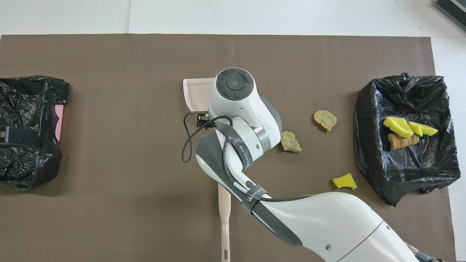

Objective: Sweep and dump trash in bin
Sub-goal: 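Bring the dustpan back and set it on the mat with the right gripper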

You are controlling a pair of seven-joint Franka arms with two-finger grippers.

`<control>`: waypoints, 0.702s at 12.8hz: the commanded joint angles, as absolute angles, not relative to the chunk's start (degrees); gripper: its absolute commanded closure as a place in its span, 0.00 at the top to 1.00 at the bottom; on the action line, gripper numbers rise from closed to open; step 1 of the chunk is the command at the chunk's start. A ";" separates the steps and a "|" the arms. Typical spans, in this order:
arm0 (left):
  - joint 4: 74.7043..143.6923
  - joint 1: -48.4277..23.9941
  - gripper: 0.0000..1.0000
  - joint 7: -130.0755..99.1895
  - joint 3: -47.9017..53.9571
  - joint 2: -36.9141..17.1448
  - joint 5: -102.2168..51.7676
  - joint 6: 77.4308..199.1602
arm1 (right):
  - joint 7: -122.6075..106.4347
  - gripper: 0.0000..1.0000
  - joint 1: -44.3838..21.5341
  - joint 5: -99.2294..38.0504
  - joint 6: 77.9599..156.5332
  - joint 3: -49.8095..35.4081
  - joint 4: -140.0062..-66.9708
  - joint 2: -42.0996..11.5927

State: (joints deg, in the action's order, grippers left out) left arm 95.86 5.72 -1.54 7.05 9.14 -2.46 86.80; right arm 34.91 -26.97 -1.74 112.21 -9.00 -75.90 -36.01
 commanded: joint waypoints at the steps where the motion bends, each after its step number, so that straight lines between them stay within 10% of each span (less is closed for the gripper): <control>1: 97.29 6.33 1.00 -1.05 7.38 10.46 -1.93 86.92 | 35.33 1.00 -27.42 -2.73 111.53 -9.05 -82.68 -29.99; 9: 100.37 0.90 1.00 -4.47 7.65 6.68 -2.11 100.71 | 31.89 1.00 -27.59 -3.78 106.96 -9.14 -104.64 -10.40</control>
